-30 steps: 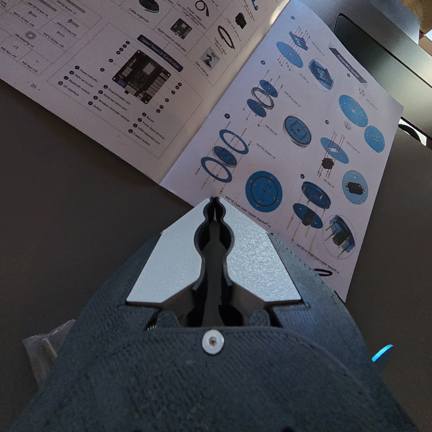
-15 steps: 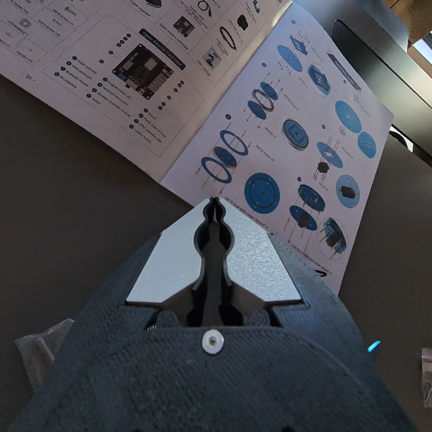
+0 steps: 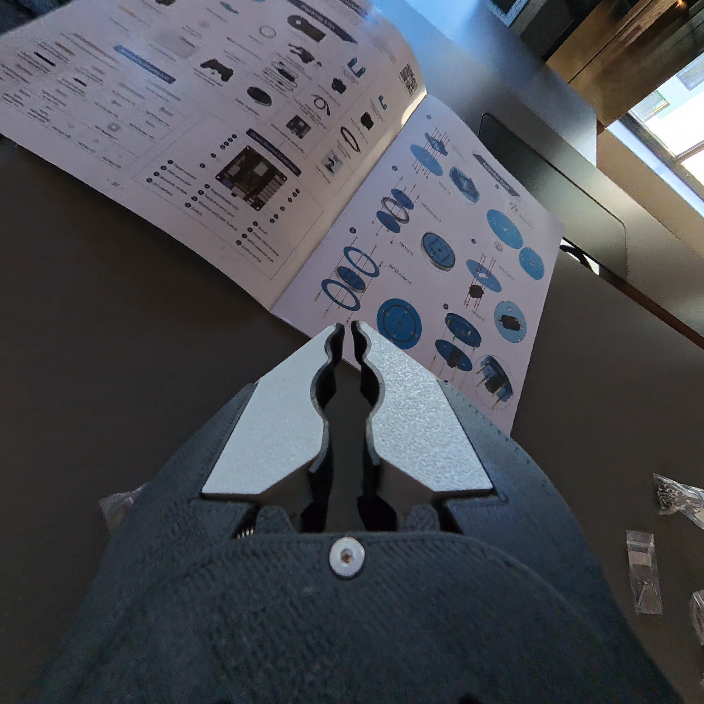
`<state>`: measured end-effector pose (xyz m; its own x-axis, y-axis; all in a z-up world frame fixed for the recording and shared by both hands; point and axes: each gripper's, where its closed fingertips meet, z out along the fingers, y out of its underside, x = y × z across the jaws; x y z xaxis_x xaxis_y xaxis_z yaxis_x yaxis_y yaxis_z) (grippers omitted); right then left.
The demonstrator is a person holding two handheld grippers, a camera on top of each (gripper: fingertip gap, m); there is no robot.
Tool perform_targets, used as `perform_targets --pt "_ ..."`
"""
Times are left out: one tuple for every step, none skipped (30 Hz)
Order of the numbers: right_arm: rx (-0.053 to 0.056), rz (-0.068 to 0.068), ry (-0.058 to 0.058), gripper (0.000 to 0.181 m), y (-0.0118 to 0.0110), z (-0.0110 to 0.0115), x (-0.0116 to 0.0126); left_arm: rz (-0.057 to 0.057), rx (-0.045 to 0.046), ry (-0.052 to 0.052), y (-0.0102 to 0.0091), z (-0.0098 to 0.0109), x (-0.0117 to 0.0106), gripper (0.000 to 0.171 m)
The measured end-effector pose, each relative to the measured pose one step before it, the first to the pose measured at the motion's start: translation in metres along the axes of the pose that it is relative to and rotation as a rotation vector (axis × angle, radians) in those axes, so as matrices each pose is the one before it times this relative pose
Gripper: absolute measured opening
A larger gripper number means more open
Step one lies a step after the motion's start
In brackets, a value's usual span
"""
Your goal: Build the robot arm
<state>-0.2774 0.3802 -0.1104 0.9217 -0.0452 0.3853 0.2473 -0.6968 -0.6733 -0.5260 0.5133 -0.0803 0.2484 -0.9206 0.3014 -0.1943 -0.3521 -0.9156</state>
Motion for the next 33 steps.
perform_targets --pt "0.0106 0.0014 -0.0004 0.003 -0.00092 -0.00371 0.00005 0.0111 0.00632 -0.0179 -0.00192 -0.01082 0.00461 0.030" --pt "0.0062 0.0017 0.0027 0.002 0.00056 -0.00316 0.00060 0.0100 0.00287 -0.0188 -0.00125 -0.01065 0.00455 0.030" --pt "0.0046 0.0060 -0.0008 0.001 0.00181 -0.00284 0.00004 0.0092 0.00085 -0.0201 -0.00063 -0.01063 0.00456 0.030" --pt "0.0056 0.0137 -0.0094 0.000 0.00267 -0.00259 -0.00106 0.0082 -0.00017 -0.0216 -0.00027 -0.01064 0.00436 0.030" --pt "0.0121 0.0217 -0.0138 0.000 0.00228 -0.00269 -0.00166 0.0083 0.00028 -0.0222 0.00000 -0.01086 0.00420 0.030" --pt "0.0196 0.0278 -0.0083 0.000 0.00120 -0.00309 -0.00061 0.0091 0.00309 -0.0247 0.00020 -0.01059 0.00351 0.030" --pt "0.0218 0.0249 -0.0023 0.000 0.00024 -0.00322 0.00024 0.0091 0.00612 -0.0296 0.00057 -0.01000 0.00213 0.029" --pt "0.0161 0.0137 0.0016 0.000 -0.00019 -0.00340 0.00072 0.0069 0.00723 -0.0319 0.00096 -0.00881 0.00069 0.029" --pt "0.0106 0.0057 0.0075 0.000 -0.00055 -0.00346 0.00211 0.0038 0.00440 -0.0267 0.00167 -0.00735 0.00026 0.029" --pt "0.0136 0.0035 0.0113 0.000 -0.00184 -0.00372 0.00321 -0.0006 0.00089 -0.0186 0.00214 -0.00559 0.00046 0.029" --pt "0.0150 0.0048 0.0087 0.000 -0.00276 -0.00324 0.00346 -0.0058 -0.00177 -0.0112 0.00195 -0.00397 0.00059 0.029" --pt "0.0126 0.0085 -0.0025 0.000 -0.00312 -0.00254 0.00185 -0.0089 -0.00254 -0.0034 0.00149 -0.00243 0.00139 0.029" --pt "0.0158 0.0108 -0.0118 0.000 -0.00335 -0.00195 -0.00021 -0.0087 -0.00125 0.0031 0.00059 -0.00163 0.00238 0.030" --pt "0.0103 0.0071 -0.0113 0.000 -0.00264 -0.00152 -0.00098 -0.0055 0.00074 0.0078 -0.00067 -0.00150 0.00372 0.030" --pt "0.0017 -0.0016 -0.0093 0.000 -0.00168 -0.00142 -0.00183 -0.0008 0.00241 0.0082 -0.00137 -0.00209 0.00469 0.030" --pt "0.0050 -0.0109 -0.0036 0.000 -0.00206 -0.00219 -0.00215 0.0042 0.00508 0.0029 -0.00201 -0.00332 0.00479 0.030" --pt "0.0120 -0.0173 0.0030 0.000 -0.00325 -0.00269 -0.00207 0.0077 0.00678 -0.0081 -0.00169 -0.00484 0.00402 0.030" --pt "0.0155 -0.0177 0.0022 0.000 -0.00371 -0.00313 -0.00263 0.0095 0.00637 -0.0188 -0.00110 -0.00662 0.00299 0.031" --pt "0.0164 -0.0151 -0.0011 0.000 -0.00383 -0.00306 -0.00315 0.0093 0.00455 -0.0260 -0.00005 -0.00878 0.00206 0.031" --pt "0.0140 -0.0117 -0.0038 0.000 -0.00338 -0.00278 -0.00315 0.0074 0.00269 -0.0330 0.00108 -0.01105 0.00087 0.032" --pt "0.0139 -0.0070 -0.0060 0.000 -0.00297 -0.00241 -0.00325 0.0016 0.00162 -0.0411 0.00198 -0.01348 -0.00116 0.033" --pt "0.0117 -0.0045 -0.0032 0.000 -0.00257 -0.00217 -0.00242 -0.0047 0.00083 -0.0438 0.00284 -0.01567 -0.00269 0.033" --pt "0.0047 -0.0078 0.0057 0.000 -0.00188 -0.00206 -0.00047 -0.0089 0.00291 -0.0422 0.00322 -0.01743 -0.00366 0.033" --pt "0.0065 -0.0063 0.0116 0.000 -0.00237 -0.00268 0.00123 -0.0094 0.00561 -0.0417 0.00328 -0.01814 -0.00512 0.033" --pt "0.0145 0.0023 0.0106 0.000 -0.00330 -0.00294 0.00183 -0.0074 0.00205 -0.0429 0.00356 -0.01769 -0.00706 0.033" --pt "0.0173 0.0114 0.0070 0.000 -0.00356 -0.00273 0.00207 -0.0060 -0.01139 -0.0415 0.00414 -0.01652 -0.00853 0.033" --pt "0.0111 0.0153 0.0000 0.000 -0.00237 -0.00187 0.00127 -0.0046 -0.02443 -0.0361 0.00518 -0.01541 -0.00852 0.033" --pt "0.0035 0.0155 -0.0053 0.000 -0.00100 -0.00112 0.00021 -0.0013 -0.02515 -0.0318 0.00497 -0.01453 -0.00794 0.035" --pt "0.0015 0.0111 -0.0046 0.000 -0.00071 -0.00058 -0.00041 0.0025 -0.01475 -0.0317 0.00398 -0.01373 -0.00742 0.036" --pt "0.0036 -0.0009 -0.0009 0.000 -0.00076 -0.00028 -0.00083 0.0044 -0.00253 -0.0313 0.00297 -0.01321 -0.00664 0.036" --pt "0.0016 -0.0083 0.0010 0.000 -0.00008 -0.00001 -0.00107 0.0038 0.00690 -0.0267 0.00225 -0.01266 -0.00558 0.037" --pt "0.0001 -0.0069 -0.0027 0.000 0.00048 0.00028 -0.00176 0.0017 0.01214 -0.0222 0.00236 -0.01185 -0.00495 0.037" --pt "-0.0003 -0.0064 -0.0034 0.000 0.00076 0.00080 -0.00186 0.0006 0.01224 -0.0212 0.00296 -0.01085 -0.00585 0.038"
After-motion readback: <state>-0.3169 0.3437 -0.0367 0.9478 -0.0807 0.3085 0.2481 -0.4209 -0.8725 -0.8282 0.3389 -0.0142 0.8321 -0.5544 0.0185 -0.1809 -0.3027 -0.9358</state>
